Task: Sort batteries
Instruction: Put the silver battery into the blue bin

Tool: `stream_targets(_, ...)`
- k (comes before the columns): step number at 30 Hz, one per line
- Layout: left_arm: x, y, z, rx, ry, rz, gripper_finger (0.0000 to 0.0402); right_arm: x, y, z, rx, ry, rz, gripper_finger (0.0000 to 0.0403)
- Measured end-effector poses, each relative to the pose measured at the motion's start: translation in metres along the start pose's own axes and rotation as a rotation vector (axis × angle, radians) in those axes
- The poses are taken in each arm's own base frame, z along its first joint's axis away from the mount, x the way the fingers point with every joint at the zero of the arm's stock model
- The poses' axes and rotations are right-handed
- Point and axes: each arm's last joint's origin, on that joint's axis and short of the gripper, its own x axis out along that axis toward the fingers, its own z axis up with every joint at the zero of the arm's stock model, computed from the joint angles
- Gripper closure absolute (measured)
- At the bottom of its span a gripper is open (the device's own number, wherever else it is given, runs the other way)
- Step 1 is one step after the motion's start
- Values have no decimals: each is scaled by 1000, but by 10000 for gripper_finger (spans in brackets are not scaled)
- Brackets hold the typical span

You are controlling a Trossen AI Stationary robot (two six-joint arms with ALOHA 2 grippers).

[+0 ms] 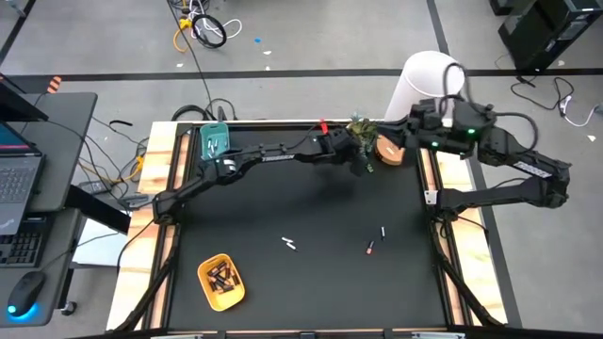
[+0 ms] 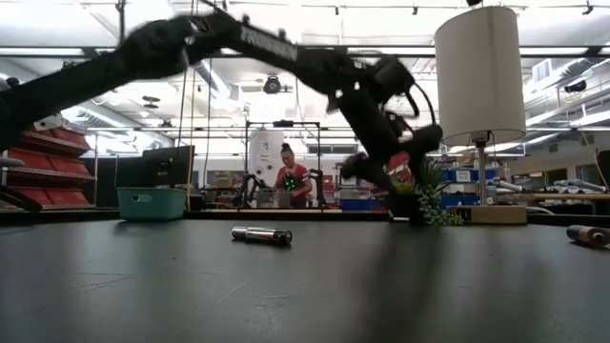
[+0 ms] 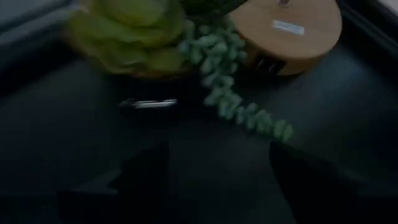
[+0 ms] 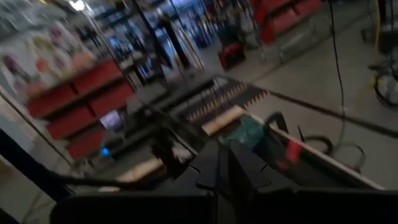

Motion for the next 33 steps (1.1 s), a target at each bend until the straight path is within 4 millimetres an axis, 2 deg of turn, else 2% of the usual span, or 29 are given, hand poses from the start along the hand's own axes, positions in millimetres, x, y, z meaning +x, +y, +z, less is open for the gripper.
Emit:
stream_targets(4, -35, -3, 2, 99, 4, 146, 138, 6, -2, -6, -37, 66, -23, 380)
stream_targets(8, -60, -3, 3, 187, 5, 198, 166, 7, -4, -11, -92, 111, -39, 380)
stream_targets(13, -100, 1, 7, 170, 26, 222, 193, 6, -6, -17, -150, 171, -62, 380)
stream_targets(17, -133, 11, -1, 165, -2, 305, 214, 6, -4, -27, -171, 183, -110, 380)
stream_targets(21, -173, 27, -7, 152, -75, 254, 228, 19, -9, -62, -112, 208, -170, 380)
stream_targets(25, -209, 51, -28, 114, -119, 167, 234, 44, -17, -108, -35, 158, -203, 380)
stream_targets(28, -239, 69, -42, 55, -168, 42, 234, 61, -35, -143, -44, 158, -316, 380)
stream_targets(33, -273, 96, -70, 33, -186, -55, 234, 83, -69, -188, 2, 203, -422, 377)
